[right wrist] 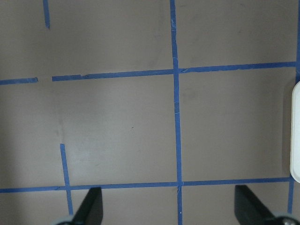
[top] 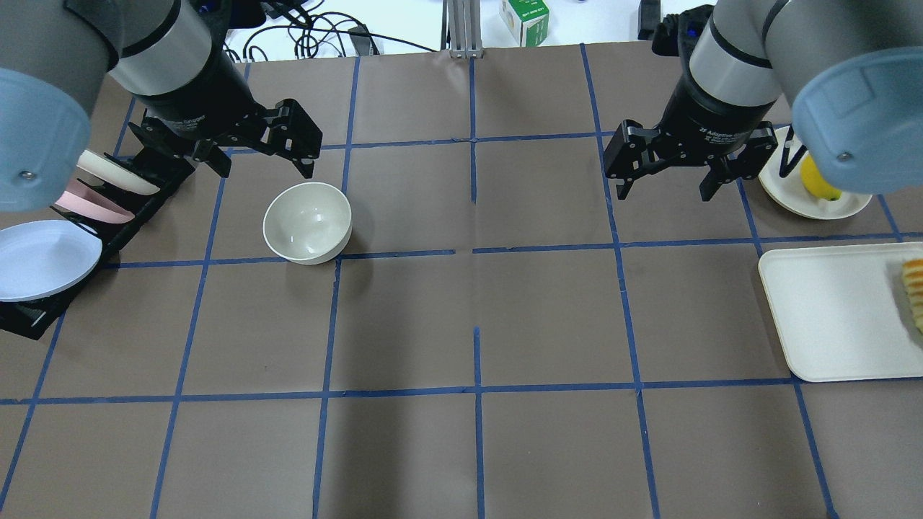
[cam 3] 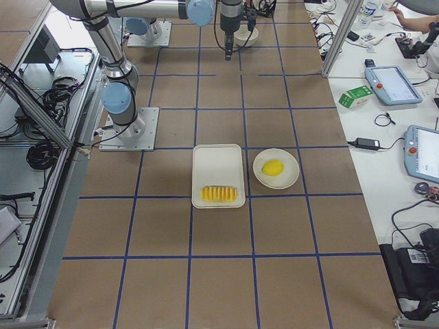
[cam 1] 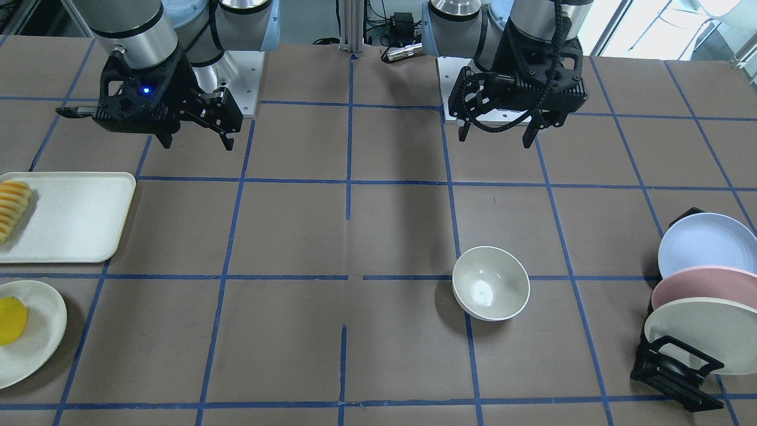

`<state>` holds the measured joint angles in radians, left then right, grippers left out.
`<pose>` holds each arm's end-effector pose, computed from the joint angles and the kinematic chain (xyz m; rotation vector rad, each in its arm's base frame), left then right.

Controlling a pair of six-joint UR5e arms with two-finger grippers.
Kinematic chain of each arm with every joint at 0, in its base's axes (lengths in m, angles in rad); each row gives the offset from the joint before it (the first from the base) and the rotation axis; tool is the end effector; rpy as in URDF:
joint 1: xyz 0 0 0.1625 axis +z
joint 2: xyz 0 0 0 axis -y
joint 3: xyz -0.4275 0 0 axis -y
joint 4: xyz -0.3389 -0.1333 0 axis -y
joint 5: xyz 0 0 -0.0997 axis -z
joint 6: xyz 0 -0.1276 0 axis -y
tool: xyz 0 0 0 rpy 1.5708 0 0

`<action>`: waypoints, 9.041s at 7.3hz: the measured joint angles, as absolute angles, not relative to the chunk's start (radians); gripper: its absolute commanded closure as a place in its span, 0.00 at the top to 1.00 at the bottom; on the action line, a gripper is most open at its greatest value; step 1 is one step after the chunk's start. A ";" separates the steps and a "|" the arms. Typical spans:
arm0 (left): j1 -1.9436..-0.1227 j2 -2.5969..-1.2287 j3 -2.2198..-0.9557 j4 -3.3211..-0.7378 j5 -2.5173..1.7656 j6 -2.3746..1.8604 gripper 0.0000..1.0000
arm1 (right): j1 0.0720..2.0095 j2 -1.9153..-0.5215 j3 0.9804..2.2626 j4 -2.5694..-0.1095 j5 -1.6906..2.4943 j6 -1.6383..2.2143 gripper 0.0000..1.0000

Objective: Place bowl and put lemon in it

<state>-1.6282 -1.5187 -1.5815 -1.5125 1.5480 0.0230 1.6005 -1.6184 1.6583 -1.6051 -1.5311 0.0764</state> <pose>-0.1606 -0.4197 0.4864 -0.1269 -3.1107 0.1547 0.1507 -0.4130 0.4479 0.0726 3.1014 0.0119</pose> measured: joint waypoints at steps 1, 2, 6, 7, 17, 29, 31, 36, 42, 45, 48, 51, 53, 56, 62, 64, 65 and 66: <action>-1.628 -1.519 -1.582 -1.513 1.548 0.023 1.00 | 1.601 -1.618 1.659 -1.604 -1.531 0.077 1.00; -1.628 -1.519 -1.582 -1.513 1.548 0.023 1.00 | 1.601 -1.618 1.660 -1.604 -1.532 0.079 1.00; -1.629 -1.520 -1.582 -1.511 1.548 0.023 1.00 | 1.568 -1.612 1.666 -1.618 -1.539 0.050 1.00; -1.629 -1.526 -1.582 -1.507 1.547 0.024 1.00 | 1.532 -1.608 1.667 -1.620 -1.539 0.035 1.00; -1.395 -1.937 -1.757 -1.056 1.585 0.197 0.98 | 1.096 -1.294 1.650 -2.056 -1.560 -0.505 1.00; -1.405 -1.907 -1.814 -0.953 1.510 0.217 0.00 | 1.017 -0.963 1.546 -2.212 -1.545 -0.538 0.00; -1.510 -1.903 -1.811 -0.940 1.495 0.053 0.00 | 1.017 -0.973 1.545 -2.199 -1.549 -0.523 0.00; -1.786 -1.984 -1.801 -0.839 1.476 -0.319 0.00 | 1.057 -1.124 1.546 -2.019 -1.548 -0.429 0.00; -1.782 -1.965 -1.760 -0.922 1.450 -0.315 1.00 | 1.370 -1.313 1.546 -1.832 -1.555 -0.071 0.00; -1.774 -1.805 -1.609 -1.292 1.507 -0.212 1.00 | 1.560 -1.326 1.554 -1.818 -1.551 0.115 0.00; -1.775 -1.641 -1.533 -1.503 1.537 -0.192 1.00 | 1.743 -1.306 1.569 -1.829 -1.542 0.292 0.00; -1.716 -1.580 -1.535 -1.534 1.544 -0.108 1.00 | 1.873 -1.226 1.584 -1.966 -1.542 0.426 0.00; -1.595 -1.555 -1.533 -1.539 1.539 -0.025 1.00 | 1.914 -1.161 1.584 -2.078 -1.542 0.461 0.00; -1.550 -1.542 -1.539 -1.531 1.536 -0.004 1.00 | 1.930 -1.110 1.586 -2.113 -1.497 0.467 0.00; -1.554 -1.536 -1.549 -1.529 1.529 -0.003 1.00 | 1.943 -1.051 1.588 -2.116 -1.491 0.467 1.00; -1.553 -1.534 -1.549 -1.529 1.529 -0.003 1.00 | 1.943 -1.053 1.587 -2.113 -1.497 0.470 1.00; -1.553 -1.532 -1.549 -1.529 1.529 -0.003 1.00 | 1.940 -1.061 1.584 -2.109 -1.500 0.471 1.00; -1.553 -1.531 -1.549 -1.529 1.529 -0.003 1.00 | 1.933 -1.088 1.583 -2.098 -1.501 0.471 1.00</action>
<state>-1.5531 -1.5311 -1.5493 -1.5294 1.5293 -0.0031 1.9328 -1.0880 1.5827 -2.0984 -1.5015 0.4705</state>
